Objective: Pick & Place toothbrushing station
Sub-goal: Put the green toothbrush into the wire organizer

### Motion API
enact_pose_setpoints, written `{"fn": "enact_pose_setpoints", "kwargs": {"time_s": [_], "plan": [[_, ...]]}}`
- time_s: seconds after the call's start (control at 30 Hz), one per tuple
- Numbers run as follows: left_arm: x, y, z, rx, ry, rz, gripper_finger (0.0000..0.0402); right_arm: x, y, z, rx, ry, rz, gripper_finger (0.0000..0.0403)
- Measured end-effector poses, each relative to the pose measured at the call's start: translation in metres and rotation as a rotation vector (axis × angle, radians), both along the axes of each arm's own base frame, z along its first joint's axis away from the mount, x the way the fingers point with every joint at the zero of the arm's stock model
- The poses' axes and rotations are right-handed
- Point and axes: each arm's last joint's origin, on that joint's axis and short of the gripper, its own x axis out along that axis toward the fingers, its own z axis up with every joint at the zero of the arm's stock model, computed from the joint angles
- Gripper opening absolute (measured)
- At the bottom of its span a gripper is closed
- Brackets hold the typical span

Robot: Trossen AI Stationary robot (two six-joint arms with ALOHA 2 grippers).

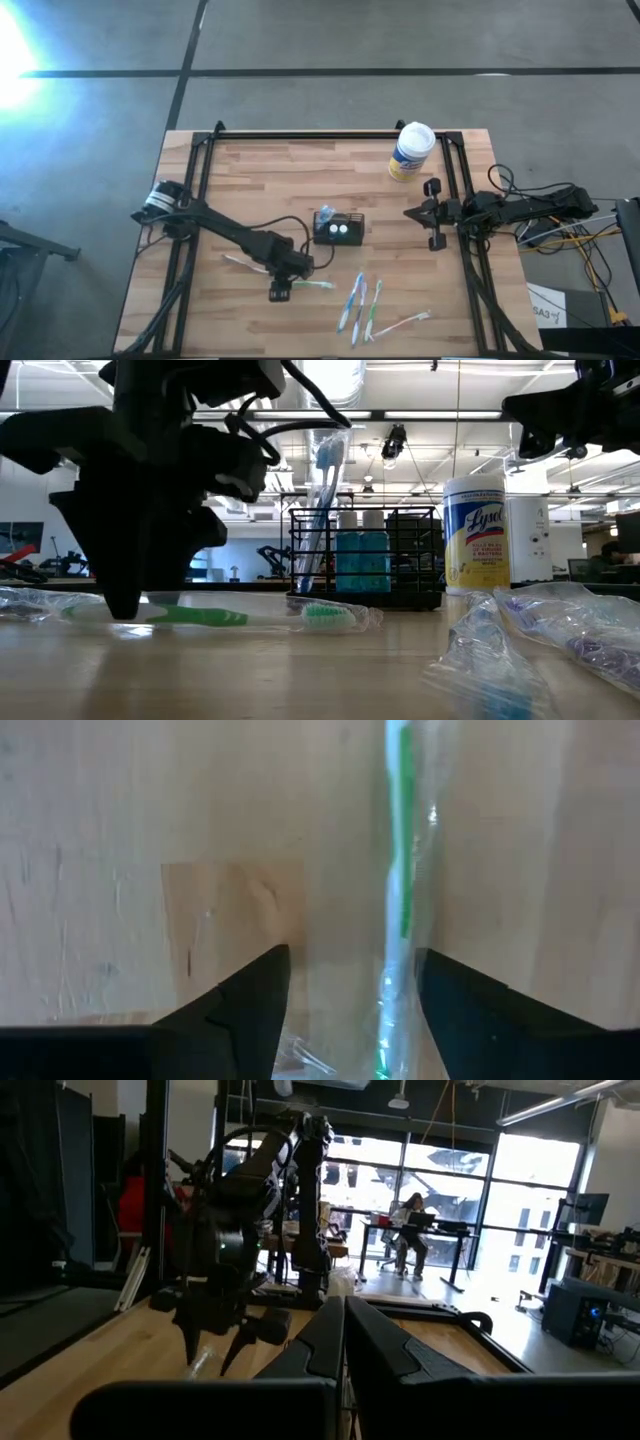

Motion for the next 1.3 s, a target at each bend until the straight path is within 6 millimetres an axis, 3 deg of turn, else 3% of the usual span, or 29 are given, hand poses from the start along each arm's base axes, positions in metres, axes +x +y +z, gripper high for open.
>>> {"fn": "enact_pose_setpoints", "kwargs": {"time_s": [0.13,0.23,0.53,0.8,1.03,1.2,1.3], "plan": [[0.001,0.000,-0.003,0.027,-0.002,-0.019,0.0217,0.000,0.000,0.001,0.001,-0.008,0.000,0.0008],[0.001,0.000,-0.003,0.035,-0.005,-0.017,0.0191,0.000,0.000,0.001,0.001,-0.009,0.000,0.0008],[0.001,0.001,-0.003,0.015,-0.007,-0.025,0.0024,0.000,0.000,0.001,0.001,-0.009,0.000,0.0008],[0.001,-0.001,0.001,-0.005,-0.032,-0.067,0.0040,0.000,0.000,0.001,0.002,-0.010,0.000,0.0008],[0.002,0.000,0.046,-0.029,-0.293,-0.109,0.0023,0.000,0.000,0.001,0.002,-0.015,0.002,0.0008],[-0.007,0.003,0.096,0.114,-0.577,-0.029,0.0028,-0.001,0.000,0.003,0.034,-0.033,0.007,0.0008],[-0.014,0.004,0.114,0.205,-0.761,0.071,0.0029,-0.001,0.000,0.005,0.056,-0.050,0.012,0.0008]]}}
